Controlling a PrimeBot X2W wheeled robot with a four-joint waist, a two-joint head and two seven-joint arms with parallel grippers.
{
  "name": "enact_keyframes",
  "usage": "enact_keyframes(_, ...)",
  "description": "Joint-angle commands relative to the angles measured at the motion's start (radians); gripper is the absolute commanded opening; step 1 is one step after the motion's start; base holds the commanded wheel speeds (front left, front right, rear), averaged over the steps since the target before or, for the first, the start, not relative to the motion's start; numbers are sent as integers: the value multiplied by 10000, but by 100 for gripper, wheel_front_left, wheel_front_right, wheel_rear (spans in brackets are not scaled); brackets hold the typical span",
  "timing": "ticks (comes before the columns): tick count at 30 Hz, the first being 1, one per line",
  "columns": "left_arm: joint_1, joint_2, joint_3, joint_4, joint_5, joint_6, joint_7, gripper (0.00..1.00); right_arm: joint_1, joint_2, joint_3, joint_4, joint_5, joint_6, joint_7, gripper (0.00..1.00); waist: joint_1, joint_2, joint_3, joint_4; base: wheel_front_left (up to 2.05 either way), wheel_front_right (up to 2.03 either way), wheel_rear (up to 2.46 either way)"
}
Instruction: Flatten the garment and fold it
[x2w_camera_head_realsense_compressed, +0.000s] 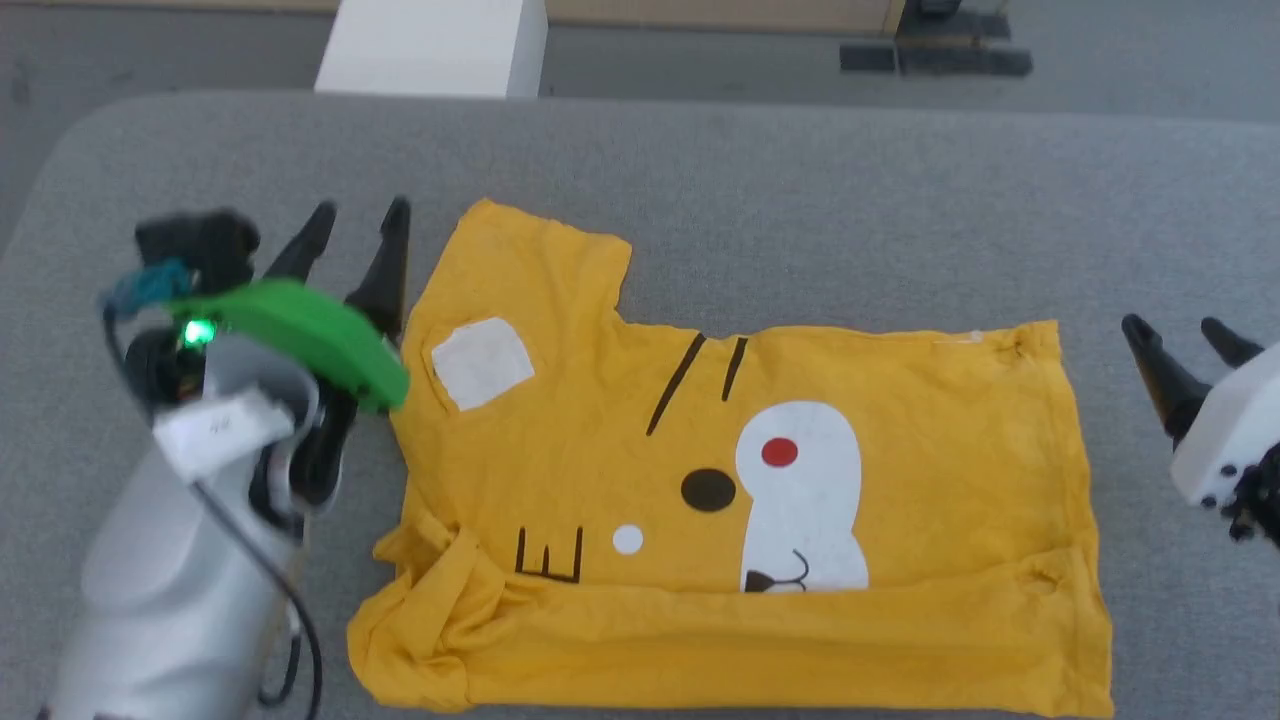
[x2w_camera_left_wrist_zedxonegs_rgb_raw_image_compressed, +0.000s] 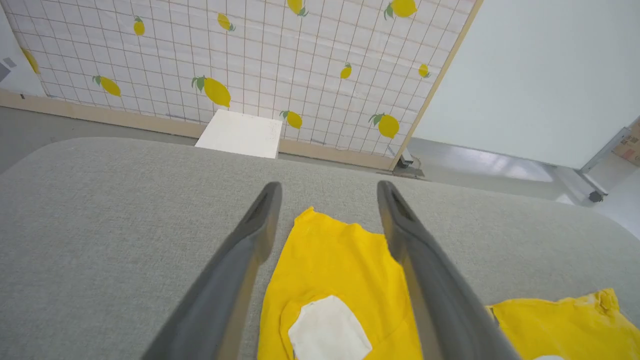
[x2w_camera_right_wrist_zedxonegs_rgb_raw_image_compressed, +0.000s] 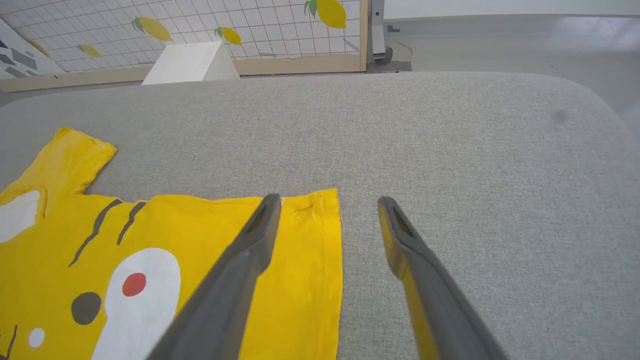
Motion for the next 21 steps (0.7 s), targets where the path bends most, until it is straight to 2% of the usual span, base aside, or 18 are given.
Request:
enact_keyframes(1, -834, -87, -123, 528, 69, -167, 211, 100, -307, -59, 70, -118, -67, -13, 71, 100, 0, 0, 906, 155, 0, 0, 0)
enact_keyframes(5, -2783, -351, -281, 2031, 116, -311, 865, 100, -745, -111, 232, -478, -74, -13, 269, 100, 0, 0, 1709, 76, 0, 0, 0)
enact_keyframes(11, -5058, -539, -879, 4129, 241, -208, 3181, 100, -1093, -171, 578, -1000, -73, -13, 547, 100, 0, 0, 2625, -205, 0, 0, 0)
enact_keyframes(16, -6183, -606, -1510, 5224, 438, -161, 5177, 100, -1059, -159, 632, -1399, -83, -13, 721, 100, 0, 0, 3134, -367, 0, 0, 0)
enact_keyframes(21, -6659, -619, -1886, 5764, 563, -91, 6321, 100, -883, -73, 590, -1718, -72, -13, 827, 100, 0, 0, 3537, -486, 0, 0, 0)
